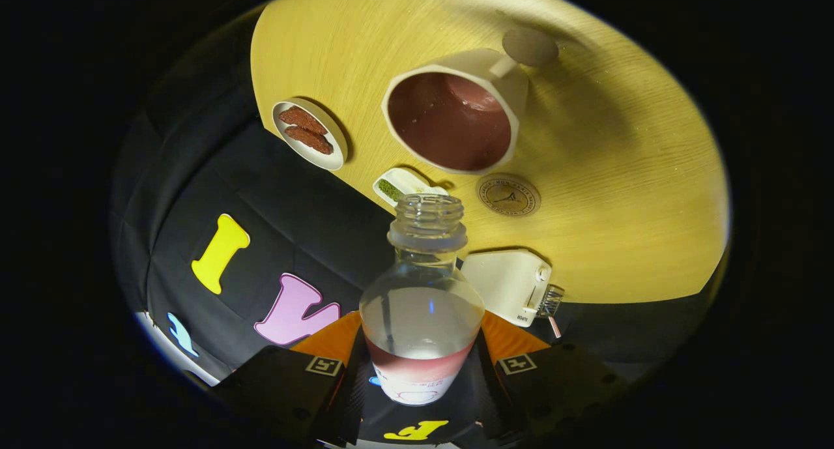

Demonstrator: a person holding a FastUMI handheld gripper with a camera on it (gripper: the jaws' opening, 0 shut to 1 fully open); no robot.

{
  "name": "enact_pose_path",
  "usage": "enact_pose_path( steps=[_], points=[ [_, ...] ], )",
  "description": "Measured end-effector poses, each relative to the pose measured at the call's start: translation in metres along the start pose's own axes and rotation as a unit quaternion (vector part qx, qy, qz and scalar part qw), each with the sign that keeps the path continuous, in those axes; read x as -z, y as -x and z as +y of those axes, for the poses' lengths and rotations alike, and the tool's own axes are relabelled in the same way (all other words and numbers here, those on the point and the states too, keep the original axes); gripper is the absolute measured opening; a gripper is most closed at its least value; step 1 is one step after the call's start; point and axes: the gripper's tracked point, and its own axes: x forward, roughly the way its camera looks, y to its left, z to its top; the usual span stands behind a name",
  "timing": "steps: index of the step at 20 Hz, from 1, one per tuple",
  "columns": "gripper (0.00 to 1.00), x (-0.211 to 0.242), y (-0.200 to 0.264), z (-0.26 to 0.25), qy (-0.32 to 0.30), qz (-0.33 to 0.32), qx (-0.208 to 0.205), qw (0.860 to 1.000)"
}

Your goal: Take the bottle from table, then pour the juice into the cup, finally place the bottle on the coaster

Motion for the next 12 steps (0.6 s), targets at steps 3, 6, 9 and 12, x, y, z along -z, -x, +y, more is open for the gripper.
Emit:
enact_pose_path(
  steps=[3, 6, 9, 12],
  points=[
    [0.71, -0.004, 0.001, -0.008, 0.03, -0.009, -0.002, 1.0],
    [0.71, -0.009, -0.005, -0.015, 0.045, -0.02, -0.005, 0.999],
    [0.71, -0.011, -0.007, -0.025, 0.102, -0.037, -0.012, 0.994],
    [0.71, -0.018, -0.002, -0.051, 0.198, -0.066, 0.016, 0.978]
  ],
)
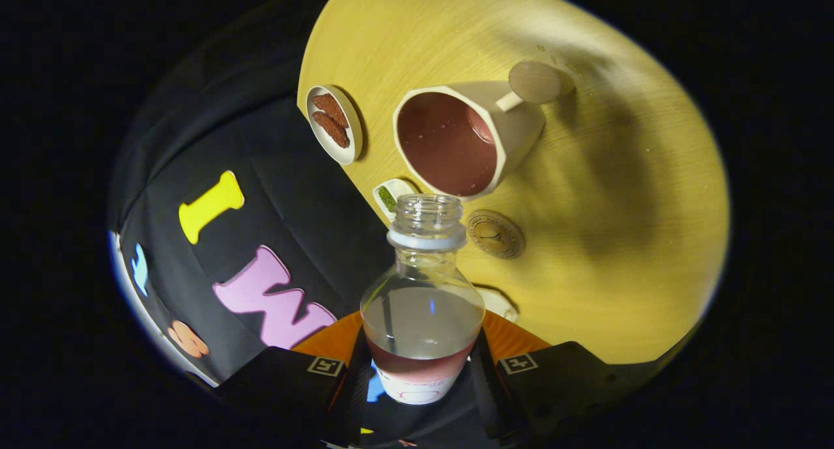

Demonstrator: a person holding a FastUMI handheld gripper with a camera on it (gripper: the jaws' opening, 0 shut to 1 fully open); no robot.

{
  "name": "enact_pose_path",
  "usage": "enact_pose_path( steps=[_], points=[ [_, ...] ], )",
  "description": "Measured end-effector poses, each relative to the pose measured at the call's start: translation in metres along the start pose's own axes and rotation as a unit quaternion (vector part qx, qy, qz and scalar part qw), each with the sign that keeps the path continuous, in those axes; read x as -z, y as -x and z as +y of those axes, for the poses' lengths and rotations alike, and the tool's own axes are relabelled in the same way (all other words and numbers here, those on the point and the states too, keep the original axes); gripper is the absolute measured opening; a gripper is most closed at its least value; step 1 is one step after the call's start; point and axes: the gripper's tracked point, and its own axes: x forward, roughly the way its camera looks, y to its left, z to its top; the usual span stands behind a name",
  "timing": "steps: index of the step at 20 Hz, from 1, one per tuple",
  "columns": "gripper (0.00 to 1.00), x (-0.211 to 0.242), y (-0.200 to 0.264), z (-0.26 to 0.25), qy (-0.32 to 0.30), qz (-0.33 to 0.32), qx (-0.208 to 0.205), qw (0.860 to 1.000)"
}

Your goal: Take the bottle from table, then pour the juice into the cup, finally place the bottle on the coaster

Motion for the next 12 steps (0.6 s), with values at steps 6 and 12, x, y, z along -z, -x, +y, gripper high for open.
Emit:
enact_pose_path(
  steps=[6, 12],
  points=[
    [0.71, 0.001, 0.035, -0.009, 0.268, -0.071, -0.016, 0.961],
    [0.71, 0.024, 0.076, 0.005, 0.536, -0.129, -0.052, 0.833]
  ],
)
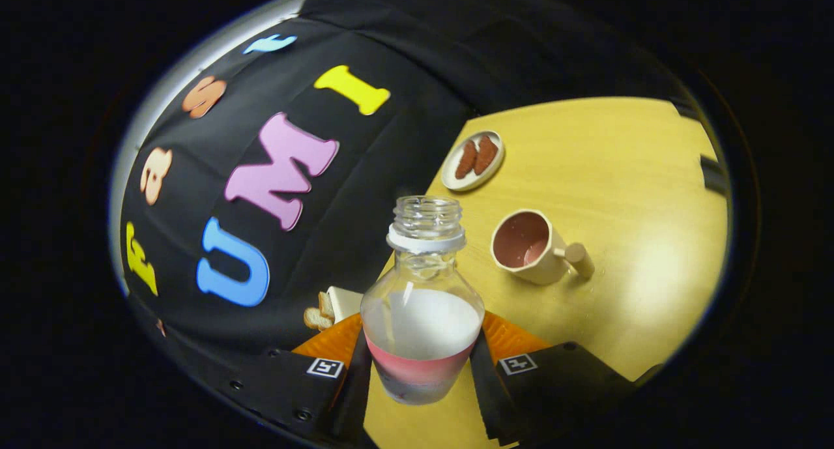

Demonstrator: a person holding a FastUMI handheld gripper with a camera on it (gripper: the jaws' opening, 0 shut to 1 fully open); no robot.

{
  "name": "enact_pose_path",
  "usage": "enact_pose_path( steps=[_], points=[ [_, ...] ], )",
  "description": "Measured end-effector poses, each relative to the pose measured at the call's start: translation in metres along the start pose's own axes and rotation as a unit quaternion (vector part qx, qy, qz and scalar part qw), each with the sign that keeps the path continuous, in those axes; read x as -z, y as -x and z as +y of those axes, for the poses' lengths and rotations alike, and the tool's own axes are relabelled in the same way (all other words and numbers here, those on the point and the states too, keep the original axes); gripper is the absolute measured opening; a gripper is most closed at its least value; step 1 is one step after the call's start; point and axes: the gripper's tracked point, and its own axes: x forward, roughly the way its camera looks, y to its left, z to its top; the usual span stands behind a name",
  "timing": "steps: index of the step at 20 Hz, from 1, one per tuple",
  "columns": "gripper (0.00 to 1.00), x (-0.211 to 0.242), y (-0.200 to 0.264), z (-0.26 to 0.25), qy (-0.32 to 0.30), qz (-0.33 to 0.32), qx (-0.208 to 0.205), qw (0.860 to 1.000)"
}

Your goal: Take the bottle from table, then pour the juice into the cup, finally place the bottle on the coaster

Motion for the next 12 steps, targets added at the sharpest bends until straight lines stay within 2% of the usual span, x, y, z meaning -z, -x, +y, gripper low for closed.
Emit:
enact_pose_path(
  steps=[2, 4, 8, 12],
  points=[
    [0.71, 0.0, 0.008, 0.018, 0.084, -0.014, -0.018, 0.996],
    [0.71, 0.001, 0.012, 0.035, 0.17, -0.026, -0.026, 0.985],
    [0.71, -0.004, 0.003, 0.066, 0.319, -0.072, -0.023, 0.945],
    [0.71, -0.003, -0.038, 0.084, 0.389, -0.123, -0.019, 0.913]
  ],
)
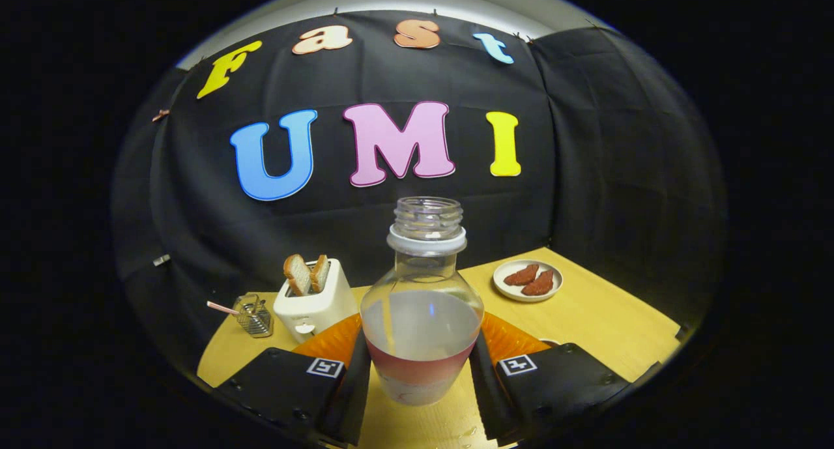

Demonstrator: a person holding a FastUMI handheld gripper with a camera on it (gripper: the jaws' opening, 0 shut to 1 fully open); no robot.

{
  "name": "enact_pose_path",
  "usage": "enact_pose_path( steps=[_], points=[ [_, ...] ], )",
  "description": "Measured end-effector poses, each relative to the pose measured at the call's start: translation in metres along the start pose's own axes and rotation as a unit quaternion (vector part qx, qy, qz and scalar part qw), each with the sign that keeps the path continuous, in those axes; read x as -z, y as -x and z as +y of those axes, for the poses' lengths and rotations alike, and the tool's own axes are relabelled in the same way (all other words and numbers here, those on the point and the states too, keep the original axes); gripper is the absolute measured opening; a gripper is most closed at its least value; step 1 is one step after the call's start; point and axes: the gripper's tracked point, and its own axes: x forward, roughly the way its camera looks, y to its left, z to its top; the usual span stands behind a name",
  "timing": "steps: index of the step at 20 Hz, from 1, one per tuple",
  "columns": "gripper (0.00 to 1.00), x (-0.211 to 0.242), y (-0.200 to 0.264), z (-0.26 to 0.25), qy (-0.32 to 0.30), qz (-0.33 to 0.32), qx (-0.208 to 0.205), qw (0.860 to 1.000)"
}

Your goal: Take the bottle from table, then pour the juice into the cup, finally place the bottle on the coaster

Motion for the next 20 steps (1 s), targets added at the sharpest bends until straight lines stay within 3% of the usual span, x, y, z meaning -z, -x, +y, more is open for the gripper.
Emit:
enact_pose_path(
  steps=[5, 8, 12, 20],
  points=[
    [0.71, 0.009, -0.056, 0.004, 0.065, -0.062, 0.035, 0.995],
    [0.71, 0.042, -0.084, -0.005, 0.099, -0.052, 0.067, 0.991],
    [0.71, 0.084, -0.11, -0.007, 0.088, -0.016, 0.078, 0.993],
    [0.72, 0.11, -0.125, -0.017, 0.056, 0.011, 0.096, 0.994]
  ],
)
